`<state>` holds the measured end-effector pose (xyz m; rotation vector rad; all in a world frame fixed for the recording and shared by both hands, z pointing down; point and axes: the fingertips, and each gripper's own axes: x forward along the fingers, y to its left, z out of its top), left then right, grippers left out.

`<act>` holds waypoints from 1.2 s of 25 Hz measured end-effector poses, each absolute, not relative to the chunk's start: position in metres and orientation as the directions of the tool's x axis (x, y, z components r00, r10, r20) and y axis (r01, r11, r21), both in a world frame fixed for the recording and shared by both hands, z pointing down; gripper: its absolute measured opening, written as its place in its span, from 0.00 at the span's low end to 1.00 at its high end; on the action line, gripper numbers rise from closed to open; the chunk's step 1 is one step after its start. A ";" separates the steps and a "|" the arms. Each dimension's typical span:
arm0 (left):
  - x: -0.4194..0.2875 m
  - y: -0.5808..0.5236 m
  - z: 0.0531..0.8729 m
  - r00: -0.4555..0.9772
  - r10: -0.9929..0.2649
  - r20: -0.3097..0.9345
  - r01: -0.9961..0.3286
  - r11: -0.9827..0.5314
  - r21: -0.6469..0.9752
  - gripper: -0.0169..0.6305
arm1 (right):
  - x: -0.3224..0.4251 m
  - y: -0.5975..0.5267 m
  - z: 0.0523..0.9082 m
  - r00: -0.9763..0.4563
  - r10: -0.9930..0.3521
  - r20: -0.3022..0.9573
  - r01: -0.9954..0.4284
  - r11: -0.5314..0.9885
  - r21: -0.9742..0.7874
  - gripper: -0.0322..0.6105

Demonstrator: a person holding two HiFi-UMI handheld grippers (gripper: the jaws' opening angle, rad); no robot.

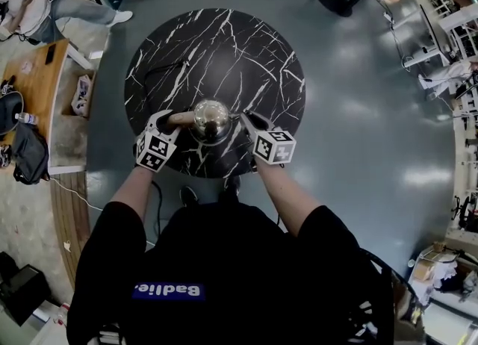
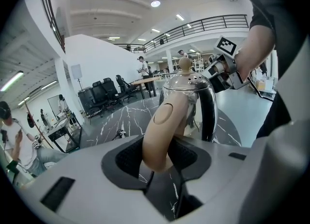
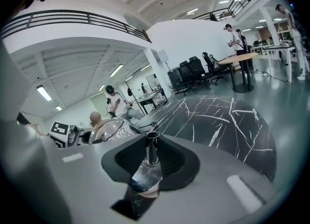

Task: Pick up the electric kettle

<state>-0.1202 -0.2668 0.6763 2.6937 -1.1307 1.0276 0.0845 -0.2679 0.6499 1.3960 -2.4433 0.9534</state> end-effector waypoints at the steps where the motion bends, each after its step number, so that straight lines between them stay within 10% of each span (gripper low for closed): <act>1: -0.121 -0.266 0.674 0.514 -0.623 0.589 -0.650 -0.732 -0.207 0.27 | 0.084 -0.266 0.647 -0.551 -0.713 0.434 -0.819 0.362 -0.445 0.16; 30: -0.127 -0.201 0.589 0.545 -0.670 0.505 -0.664 -0.712 -0.228 0.27 | 0.077 -0.198 0.570 -0.586 -0.739 0.333 -0.785 0.414 -0.461 0.16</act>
